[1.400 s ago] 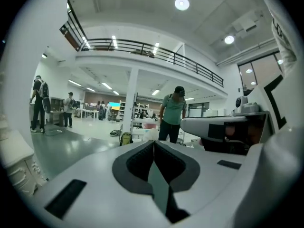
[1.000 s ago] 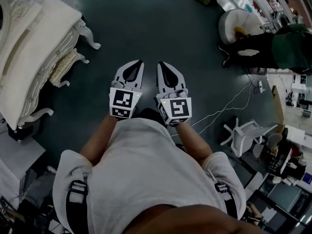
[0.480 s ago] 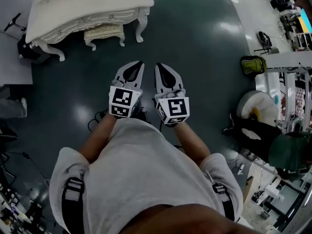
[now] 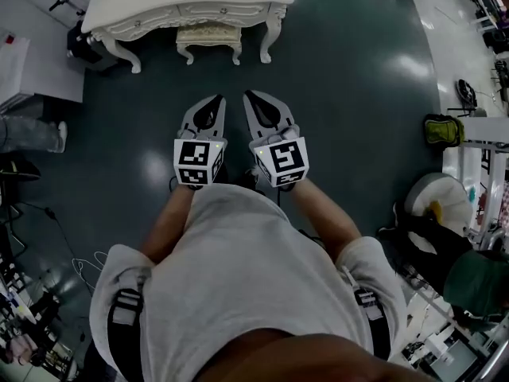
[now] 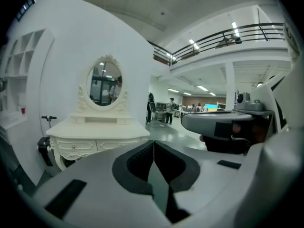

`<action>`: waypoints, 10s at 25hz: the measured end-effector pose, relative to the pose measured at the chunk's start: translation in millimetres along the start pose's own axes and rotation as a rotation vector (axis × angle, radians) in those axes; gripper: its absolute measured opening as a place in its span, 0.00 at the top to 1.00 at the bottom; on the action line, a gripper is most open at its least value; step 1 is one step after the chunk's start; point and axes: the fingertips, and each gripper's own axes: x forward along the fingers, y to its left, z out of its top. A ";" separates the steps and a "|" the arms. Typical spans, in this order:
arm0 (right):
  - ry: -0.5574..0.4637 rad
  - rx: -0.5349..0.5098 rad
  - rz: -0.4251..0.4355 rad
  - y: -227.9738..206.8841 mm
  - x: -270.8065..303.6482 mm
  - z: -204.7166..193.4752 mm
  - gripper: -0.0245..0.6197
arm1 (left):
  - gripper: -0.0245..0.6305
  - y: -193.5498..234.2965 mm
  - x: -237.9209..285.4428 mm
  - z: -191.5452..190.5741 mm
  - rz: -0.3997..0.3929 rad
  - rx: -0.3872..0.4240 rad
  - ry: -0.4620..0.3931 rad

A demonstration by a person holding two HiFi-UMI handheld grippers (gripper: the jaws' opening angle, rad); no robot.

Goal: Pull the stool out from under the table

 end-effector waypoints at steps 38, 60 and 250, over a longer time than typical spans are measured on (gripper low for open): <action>0.390 -0.196 0.006 -105.5 422.8 -325.1 0.94 | 0.95 322.8 334.7 -266.0 0.001 0.085 0.292; 0.485 -0.060 -0.087 -162.0 506.5 -445.5 0.94 | 0.95 421.3 427.0 -356.1 0.048 -0.072 0.360; 0.002 -0.081 -0.069 -12.7 3.0 -14.1 0.94 | 0.94 23.0 14.3 -26.7 0.125 -0.102 -0.001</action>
